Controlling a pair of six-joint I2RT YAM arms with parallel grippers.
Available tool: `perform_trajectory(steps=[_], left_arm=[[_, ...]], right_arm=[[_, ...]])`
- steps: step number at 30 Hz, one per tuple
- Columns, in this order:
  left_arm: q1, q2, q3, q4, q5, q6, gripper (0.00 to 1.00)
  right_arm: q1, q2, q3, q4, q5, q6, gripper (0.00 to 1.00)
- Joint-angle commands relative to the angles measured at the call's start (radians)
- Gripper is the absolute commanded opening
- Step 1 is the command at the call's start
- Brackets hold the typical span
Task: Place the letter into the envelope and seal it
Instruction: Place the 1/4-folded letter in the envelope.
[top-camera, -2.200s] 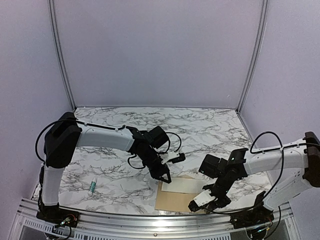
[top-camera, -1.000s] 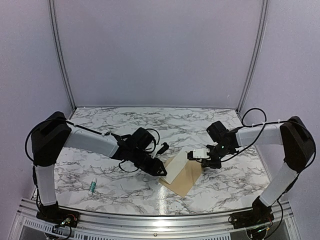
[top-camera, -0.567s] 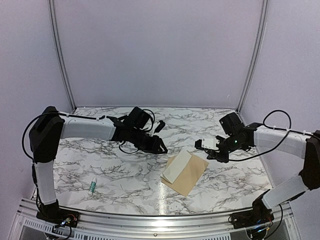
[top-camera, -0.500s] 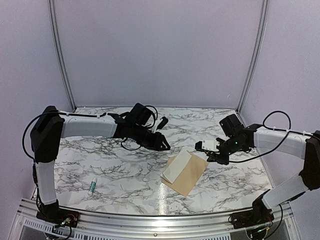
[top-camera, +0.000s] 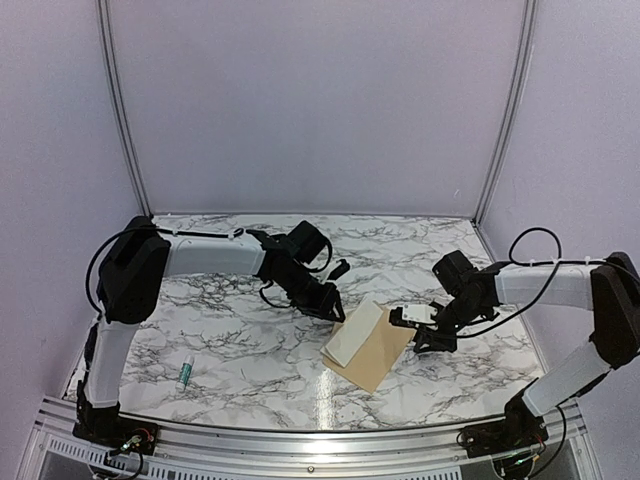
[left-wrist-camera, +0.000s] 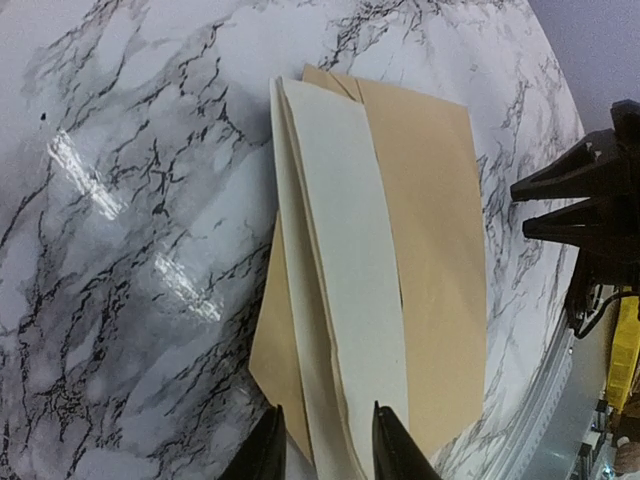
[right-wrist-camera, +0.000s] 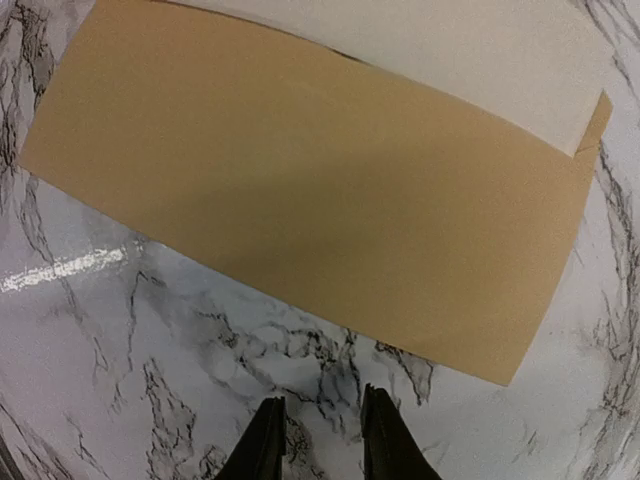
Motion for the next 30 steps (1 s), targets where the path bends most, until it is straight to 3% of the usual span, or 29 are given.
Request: perform_trajectory(steps=[1,5,15,24,30], left_arm=[[-0.009,0.043,0.069,-0.077,0.024,0.020,0.30],[-0.011,0.075,0.109,-0.101,0.047,0.017,0.24],[-0.017,0.118,0.152,-0.136,0.064,0.014,0.23],[-0.028,0.144,0.180,-0.151,0.103,0.009,0.15],[-0.027,0.171,0.199,-0.152,0.148,-0.001,0.02]], right_arm=[[0.010,0.030,-0.005,0.027,-0.009,0.016,0.23],[0.012,0.030,-0.010,0.030,-0.012,0.015,0.23],[0.036,0.059,-0.005,0.040,-0.005,0.019,0.24],[0.080,0.080,-0.001,0.056,0.022,0.037,0.24],[0.085,0.114,0.011,0.072,0.049,0.050,0.24]])
